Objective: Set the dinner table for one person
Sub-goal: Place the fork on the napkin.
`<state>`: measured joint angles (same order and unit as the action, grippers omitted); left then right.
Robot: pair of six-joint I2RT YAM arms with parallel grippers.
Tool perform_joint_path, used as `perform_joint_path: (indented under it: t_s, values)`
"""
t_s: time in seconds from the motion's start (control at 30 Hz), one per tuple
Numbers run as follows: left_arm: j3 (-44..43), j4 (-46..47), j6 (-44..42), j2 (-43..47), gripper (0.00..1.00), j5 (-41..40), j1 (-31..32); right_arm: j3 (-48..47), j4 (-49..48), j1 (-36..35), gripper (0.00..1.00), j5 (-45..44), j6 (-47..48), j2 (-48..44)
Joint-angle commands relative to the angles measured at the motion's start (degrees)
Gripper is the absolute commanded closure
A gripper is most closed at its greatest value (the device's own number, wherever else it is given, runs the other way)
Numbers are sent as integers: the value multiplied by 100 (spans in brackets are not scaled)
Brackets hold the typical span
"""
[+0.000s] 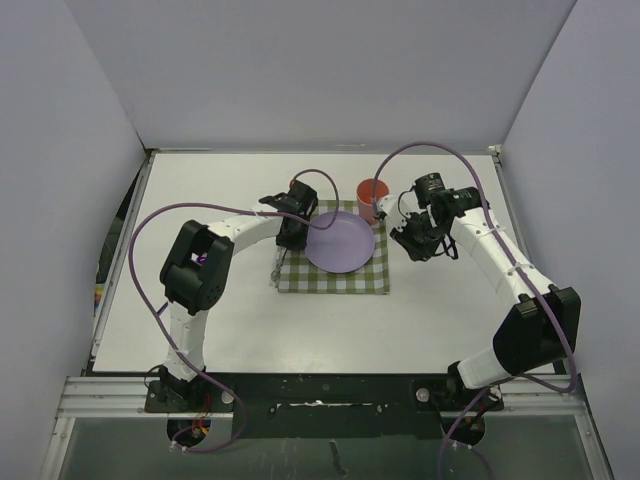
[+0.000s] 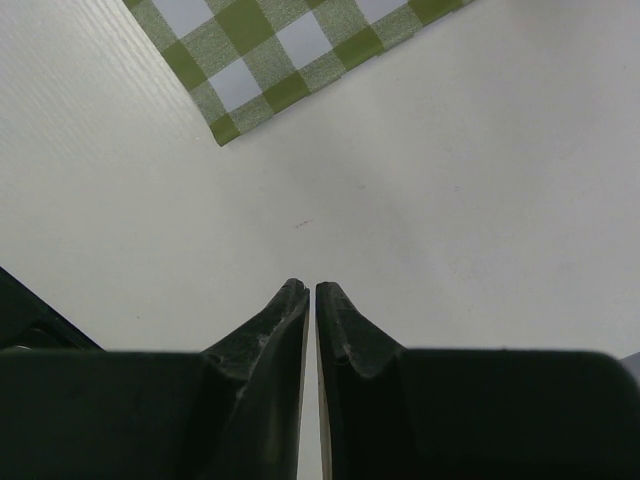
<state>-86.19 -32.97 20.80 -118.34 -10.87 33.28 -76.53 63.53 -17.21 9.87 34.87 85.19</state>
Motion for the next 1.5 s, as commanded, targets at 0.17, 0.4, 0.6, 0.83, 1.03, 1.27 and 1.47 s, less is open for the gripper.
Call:
perform_joint_path:
  t_s: [0.17,0.4,0.6,0.83,1.03,1.27,1.47]
  values:
    - [97,322,104,642,72,43,69,-37,-32,35,89,-17,-32,36]
    - [207,156,44,1303,73,19,171,-90,-62,33,89,22,-87,119]
    - [339,50,-95,1510,73,-223,222,-156,-49,25,89,106,-135,169]
    - [358,187,-203,999,73,-306,122,-157,-16,16,89,87,-139,141]
    - [152,218,-346,563,74,-294,97,-135,-7,16,89,51,-105,89]
    - [102,203,-375,335,74,-307,79,-75,-41,23,89,43,-86,42]
    - [142,231,-457,327,74,-392,17,-18,-59,23,88,38,-76,42]
